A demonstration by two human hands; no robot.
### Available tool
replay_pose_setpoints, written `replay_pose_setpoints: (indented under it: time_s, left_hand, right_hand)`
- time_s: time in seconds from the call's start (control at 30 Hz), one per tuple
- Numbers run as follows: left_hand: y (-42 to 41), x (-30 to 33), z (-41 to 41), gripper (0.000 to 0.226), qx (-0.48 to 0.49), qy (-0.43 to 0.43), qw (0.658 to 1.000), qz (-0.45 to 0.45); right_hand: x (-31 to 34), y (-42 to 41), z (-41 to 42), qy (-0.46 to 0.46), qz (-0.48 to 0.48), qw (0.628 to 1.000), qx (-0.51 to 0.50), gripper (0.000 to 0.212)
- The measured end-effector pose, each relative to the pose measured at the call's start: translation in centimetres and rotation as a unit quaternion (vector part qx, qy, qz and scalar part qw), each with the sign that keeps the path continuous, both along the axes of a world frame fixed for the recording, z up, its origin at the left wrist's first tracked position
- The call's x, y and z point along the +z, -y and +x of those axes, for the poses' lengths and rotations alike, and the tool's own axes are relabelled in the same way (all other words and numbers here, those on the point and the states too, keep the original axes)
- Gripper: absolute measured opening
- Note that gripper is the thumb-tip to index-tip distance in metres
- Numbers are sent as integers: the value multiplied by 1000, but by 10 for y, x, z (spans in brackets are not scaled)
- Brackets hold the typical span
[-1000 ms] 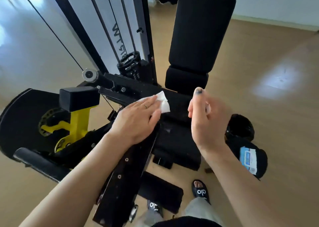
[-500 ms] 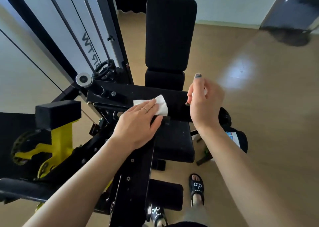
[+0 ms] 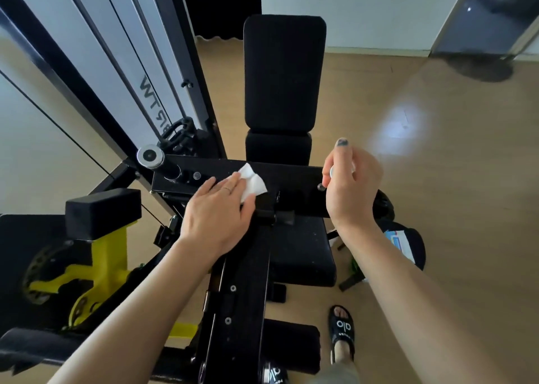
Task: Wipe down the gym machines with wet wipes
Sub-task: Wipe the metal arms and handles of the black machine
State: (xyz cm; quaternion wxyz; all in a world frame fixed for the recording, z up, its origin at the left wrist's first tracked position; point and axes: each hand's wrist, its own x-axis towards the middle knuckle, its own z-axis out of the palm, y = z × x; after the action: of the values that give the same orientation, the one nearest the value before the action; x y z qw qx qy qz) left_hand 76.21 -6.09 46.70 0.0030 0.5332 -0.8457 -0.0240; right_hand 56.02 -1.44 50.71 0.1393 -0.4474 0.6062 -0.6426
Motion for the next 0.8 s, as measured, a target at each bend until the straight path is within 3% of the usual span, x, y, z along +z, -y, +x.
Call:
replay_pose_setpoints:
  time_s: [0.07, 0.23, 0.43, 0.6, 0.73, 0.8]
  left_hand:
    - [3, 2, -1, 69, 9, -16, 1000, 5]
    - [-7, 3, -37, 59, -75, -49, 995, 44]
    - [22, 10, -4, 57, 60, -59, 996, 35]
    - [0, 5, -29, 55, -63, -70, 994, 56]
    - [34, 12, 8, 56, 78, -89, 992, 43]
    - [39, 13, 13, 57, 105, -92, 989, 47]
  right_hand:
    - [-1, 1, 1, 2, -10, 1000, -7, 56]
    - [-2, 1, 0, -8, -21, 1000, -2, 54]
    - [-7, 4, -1, -5, -36, 999, -1, 54]
    - [-9, 4, -5, -7, -40, 999, 18, 49]
    - [-9, 4, -4, 11, -39, 999, 23, 47]
    - [-10, 5, -3, 8, -44, 999, 11, 45]
